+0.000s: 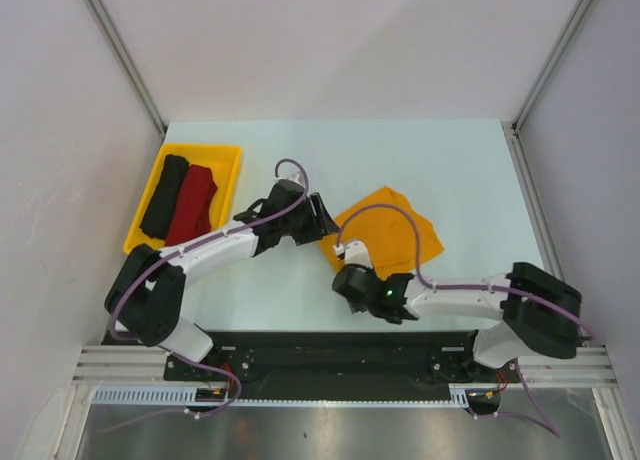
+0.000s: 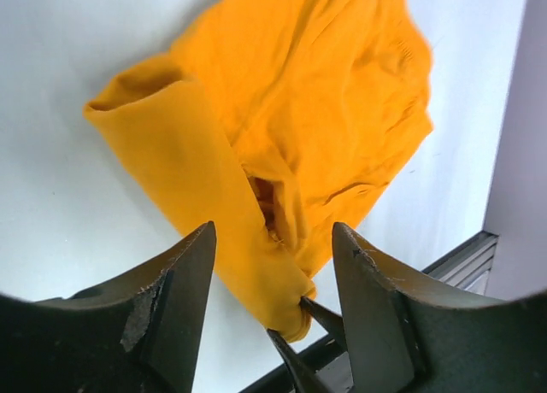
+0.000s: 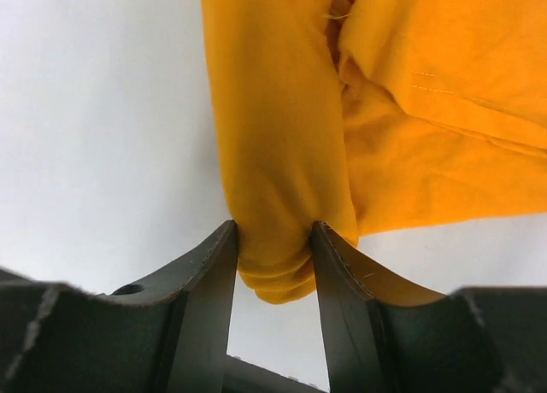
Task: Roll the t-shirts
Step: Roll the T-shirt to the center of the board.
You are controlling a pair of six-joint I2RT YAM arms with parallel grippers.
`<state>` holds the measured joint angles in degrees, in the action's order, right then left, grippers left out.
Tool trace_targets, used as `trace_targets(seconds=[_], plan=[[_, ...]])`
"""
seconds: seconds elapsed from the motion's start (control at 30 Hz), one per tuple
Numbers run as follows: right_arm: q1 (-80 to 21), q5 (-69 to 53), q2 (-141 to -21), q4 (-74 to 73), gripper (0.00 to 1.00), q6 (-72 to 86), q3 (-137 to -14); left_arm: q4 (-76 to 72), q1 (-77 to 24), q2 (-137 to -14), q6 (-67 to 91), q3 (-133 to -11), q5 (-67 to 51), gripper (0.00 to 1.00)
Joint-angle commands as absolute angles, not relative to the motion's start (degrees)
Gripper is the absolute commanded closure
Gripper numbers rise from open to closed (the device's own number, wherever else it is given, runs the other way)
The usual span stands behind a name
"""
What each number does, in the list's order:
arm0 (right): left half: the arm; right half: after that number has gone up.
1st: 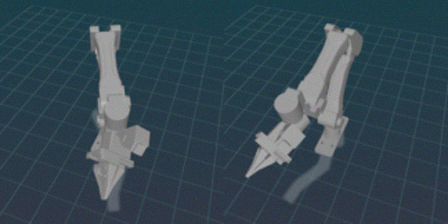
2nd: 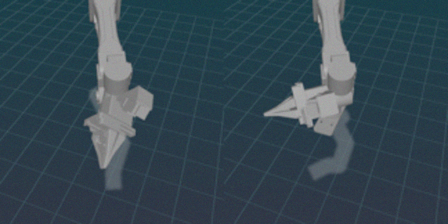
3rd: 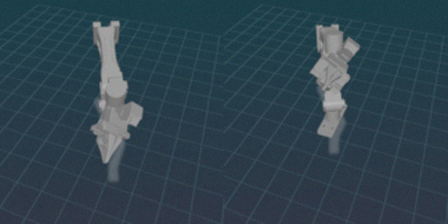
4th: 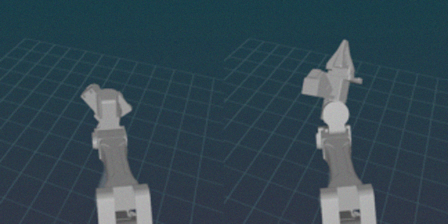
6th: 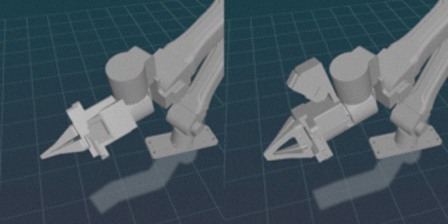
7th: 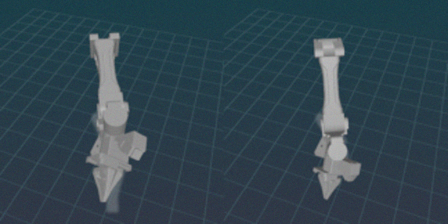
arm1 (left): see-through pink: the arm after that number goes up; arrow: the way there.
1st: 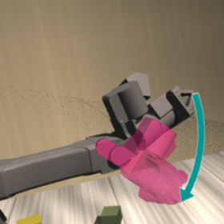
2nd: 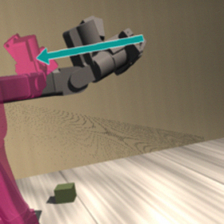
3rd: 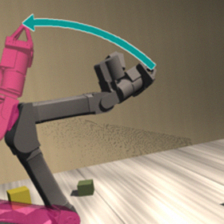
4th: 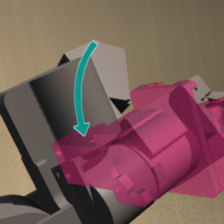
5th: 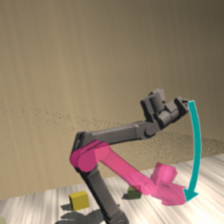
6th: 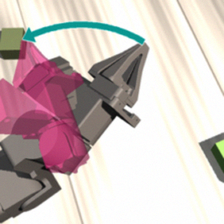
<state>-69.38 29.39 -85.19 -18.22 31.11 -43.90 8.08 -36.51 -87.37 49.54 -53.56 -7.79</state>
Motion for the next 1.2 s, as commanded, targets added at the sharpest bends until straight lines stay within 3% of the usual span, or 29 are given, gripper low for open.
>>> trace_targets(seconds=[0.0,0.17,0.3,0.47,0.93,1.17], plan=[[-59.8,8.4,-78.3,-7.0,0.56,30.1,-36.5,7.0,-36.0,-82.6,47.9,-51.8,-9.8,0.39],[-51.1,-7.0,-75.1,-0.9,0.58,30.8,-31.4,3.9,-36.7,-81.5,49.0,-47.5,-12.0,0.48],[-44.0,-15.0,-75.6,2.7,0.59,32.0,-29.3,0.6,-38.2,-82.3,50.4,-44.5,-12.7,0.57],[-39.8,-21.0,-77.1,5.2,0.59,33.0,-27.9,-1.7,-40.7,-84.0,51.3,-43.7,-12.3,0.62],[-34.7,-24.7,-76.3,6.3,0.61,34.1,-25.0,-0.4,-43.9,-94.1,52.9,-51.4,-8.2,0.62],[-35.0,-18.1,-68.4,0.7,0.48,34.0,-25.2,4.6,-44.9,-97.9,53.4,-57.6,-6.7,0.61]])
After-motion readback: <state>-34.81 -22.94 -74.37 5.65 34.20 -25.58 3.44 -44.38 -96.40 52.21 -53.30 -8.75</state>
